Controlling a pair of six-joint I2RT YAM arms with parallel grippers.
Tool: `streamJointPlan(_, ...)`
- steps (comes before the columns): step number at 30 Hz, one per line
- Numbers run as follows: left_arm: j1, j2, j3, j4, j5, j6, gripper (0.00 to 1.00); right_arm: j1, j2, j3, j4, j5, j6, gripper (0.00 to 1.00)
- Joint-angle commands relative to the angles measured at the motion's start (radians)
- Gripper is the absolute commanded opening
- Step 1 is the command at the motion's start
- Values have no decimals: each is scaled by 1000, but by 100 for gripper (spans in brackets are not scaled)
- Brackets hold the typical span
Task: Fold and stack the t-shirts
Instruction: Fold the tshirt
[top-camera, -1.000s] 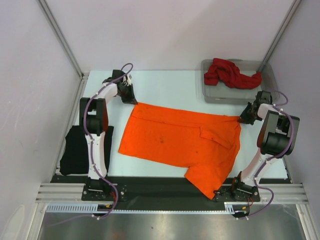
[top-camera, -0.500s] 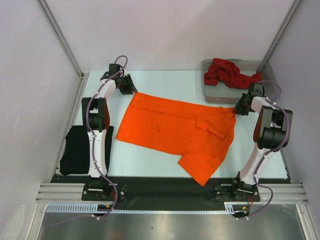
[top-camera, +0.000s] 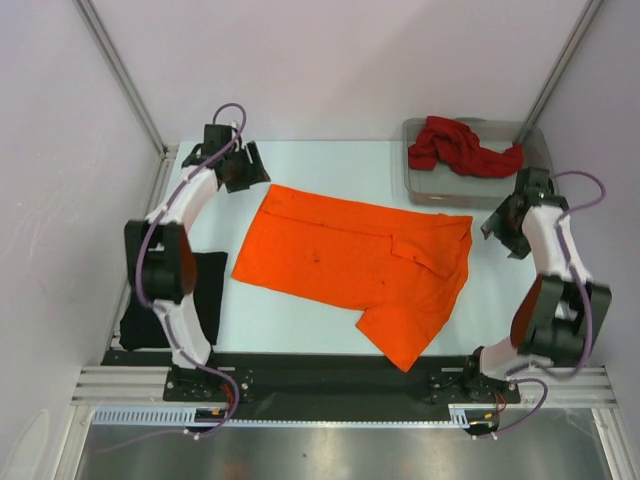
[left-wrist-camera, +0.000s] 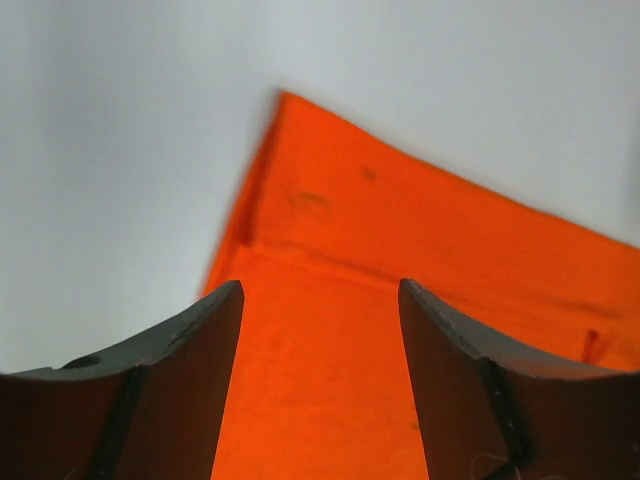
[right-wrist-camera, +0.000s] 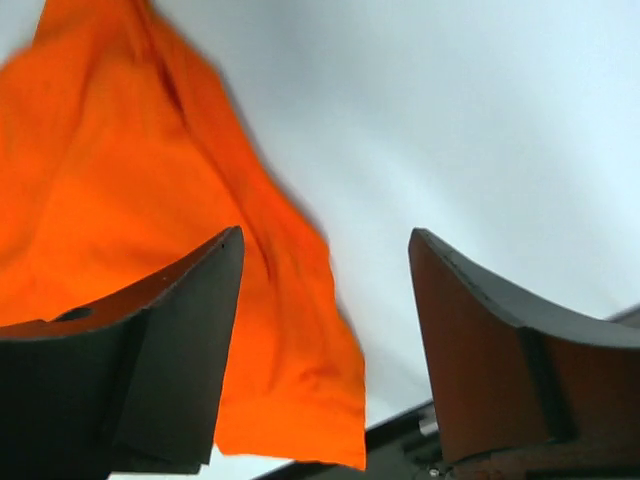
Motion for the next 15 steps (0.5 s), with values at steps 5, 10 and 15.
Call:
streamJointPlan(5,-235,-383,-343,132,27,-97,66,230,-400,-217,-255,-114,155,69)
streamJointPlan(10,-265,-681,-615,87,-16,-152,63,443,-515,-389,-209,-321,267,65)
streamJointPlan(15,-254,-881,-865,14,-143,-243,61,704,-580,-488,-164,-325,361,64)
